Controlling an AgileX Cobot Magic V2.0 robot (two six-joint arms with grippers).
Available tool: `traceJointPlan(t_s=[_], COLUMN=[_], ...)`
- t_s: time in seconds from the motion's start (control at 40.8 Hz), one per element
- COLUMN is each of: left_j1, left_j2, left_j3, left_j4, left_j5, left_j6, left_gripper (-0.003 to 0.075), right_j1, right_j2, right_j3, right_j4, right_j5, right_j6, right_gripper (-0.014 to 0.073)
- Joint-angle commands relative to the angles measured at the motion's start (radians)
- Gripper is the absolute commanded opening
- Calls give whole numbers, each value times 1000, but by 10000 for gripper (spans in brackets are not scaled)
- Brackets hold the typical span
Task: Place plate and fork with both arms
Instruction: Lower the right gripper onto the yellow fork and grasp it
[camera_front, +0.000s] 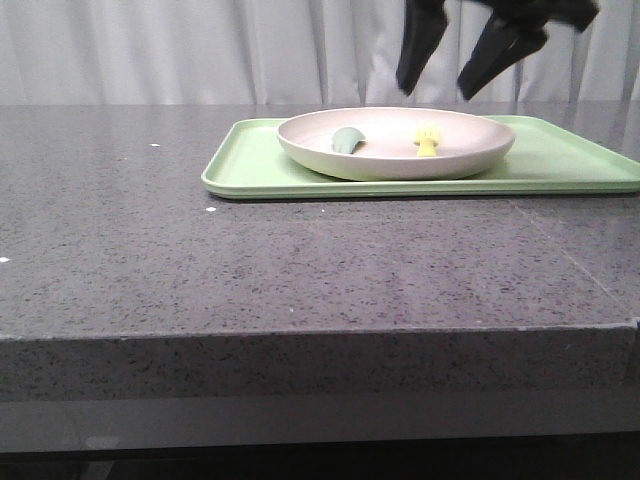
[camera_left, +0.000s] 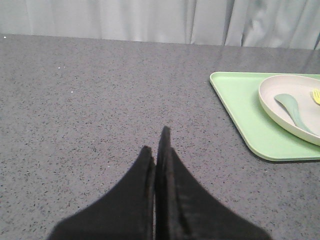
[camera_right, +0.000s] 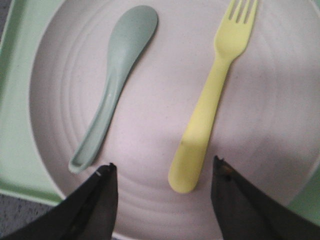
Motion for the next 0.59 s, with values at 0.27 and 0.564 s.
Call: traceJointPlan(t_s=[0.27, 0.564], left_j1=[2, 2], left_j2=[3, 3], left_j3=[-28, -28], left_j4=[-3, -3], left_j5=[-82, -82], left_j6=[2, 2], left_gripper=[-18, -18], right_j1=[-1, -1], right_j2=[77, 103], right_j3=[-132, -132], right_j4=[-63, -92], right_j5=[-6, -23], right_j6=[95, 111], right_gripper=[440, 440])
